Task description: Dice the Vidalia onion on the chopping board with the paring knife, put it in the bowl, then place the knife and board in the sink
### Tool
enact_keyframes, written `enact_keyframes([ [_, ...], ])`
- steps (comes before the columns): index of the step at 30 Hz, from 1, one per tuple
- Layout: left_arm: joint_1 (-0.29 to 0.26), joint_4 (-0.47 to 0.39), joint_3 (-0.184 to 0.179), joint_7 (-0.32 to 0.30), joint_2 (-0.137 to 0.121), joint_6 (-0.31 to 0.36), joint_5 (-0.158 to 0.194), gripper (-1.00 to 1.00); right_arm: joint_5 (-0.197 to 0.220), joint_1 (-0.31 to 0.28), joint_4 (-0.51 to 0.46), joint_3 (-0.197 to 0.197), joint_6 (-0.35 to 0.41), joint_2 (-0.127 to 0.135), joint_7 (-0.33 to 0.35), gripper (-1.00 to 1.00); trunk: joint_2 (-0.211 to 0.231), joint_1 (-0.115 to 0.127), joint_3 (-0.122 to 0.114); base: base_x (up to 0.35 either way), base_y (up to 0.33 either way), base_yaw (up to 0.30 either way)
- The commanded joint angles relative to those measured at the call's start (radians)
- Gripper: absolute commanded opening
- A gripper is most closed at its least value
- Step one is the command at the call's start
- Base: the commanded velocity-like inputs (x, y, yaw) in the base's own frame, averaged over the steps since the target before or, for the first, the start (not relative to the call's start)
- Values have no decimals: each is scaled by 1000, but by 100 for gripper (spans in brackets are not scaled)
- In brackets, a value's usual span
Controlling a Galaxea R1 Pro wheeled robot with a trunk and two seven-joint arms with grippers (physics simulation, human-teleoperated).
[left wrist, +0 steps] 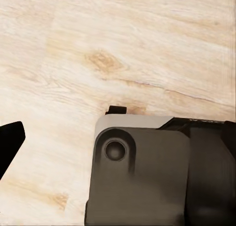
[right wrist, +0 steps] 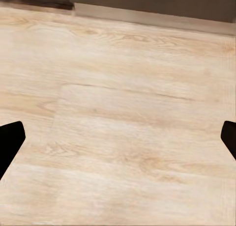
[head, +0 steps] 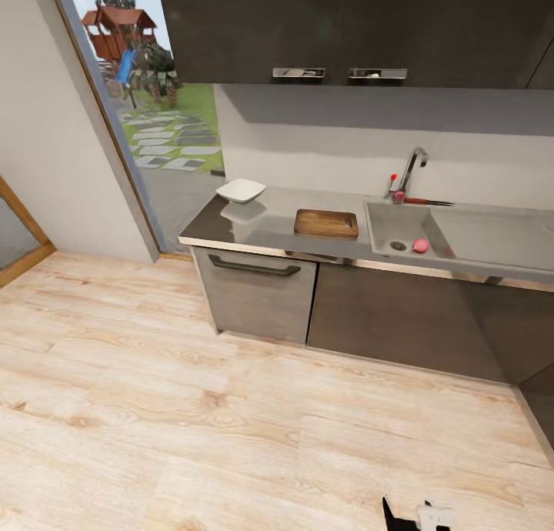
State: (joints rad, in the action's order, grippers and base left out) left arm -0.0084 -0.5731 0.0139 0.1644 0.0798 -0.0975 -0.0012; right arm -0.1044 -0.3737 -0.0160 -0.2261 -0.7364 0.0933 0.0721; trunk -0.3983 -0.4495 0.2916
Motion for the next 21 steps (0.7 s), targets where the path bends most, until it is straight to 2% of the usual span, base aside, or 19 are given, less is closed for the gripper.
enact_keyframes([
  [1,0,-19,1,2,2,26,0,100,-8,11,1,-11,-35,-12,-6,100,-2,-1,2,0,0,0],
  [2,-1,-56,1,2,5,74,0,100,-8,35,1,-11,-101,-36,-35,100,-2,-1,2,0,0,0],
  [3,-1,-74,1,2,6,93,0,100,-8,46,1,-11,-136,-48,-55,100,-2,-1,2,0,0,0],
  [5,-1,-135,0,3,11,144,1,100,-8,86,1,-12,-281,-99,-158,100,-2,-1,2,0,0,0],
  [6,-1,-148,0,3,13,152,1,100,-8,92,0,-12,-306,-110,-186,100,-2,-1,2,0,0,0],
  [8,-1,-176,0,3,20,166,-1,100,-8,105,-1,-12,-311,-133,-260,100,-2,-1,2,0,0,0],
  [11,-1,-201,0,4,30,176,-6,100,-10,112,-2,-12,-311,-146,-310,100,-2,-1,2,0,0,0],
  [13,-1,-215,-1,4,34,178,-11,100,-10,114,-3,-12,-311,-149,-322,100,-2,-1,2,0,0,0],
  [14,-1,-253,-1,5,37,181,-31,100,-10,116,-4,-12,-305,-153,-336,100,-2,-1,2,0,0,0],
  [16,-1,-273,-2,5,38,182,-46,100,-11,117,-4,-12,-302,-154,-339,100,-2,-1,1,0,0,-15],
  [21,-1,-289,-2,5,38,183,-71,100,-10,117,-5,-12,-299,-156,-341,100,-2,-1,-2,0,0,-124],
])
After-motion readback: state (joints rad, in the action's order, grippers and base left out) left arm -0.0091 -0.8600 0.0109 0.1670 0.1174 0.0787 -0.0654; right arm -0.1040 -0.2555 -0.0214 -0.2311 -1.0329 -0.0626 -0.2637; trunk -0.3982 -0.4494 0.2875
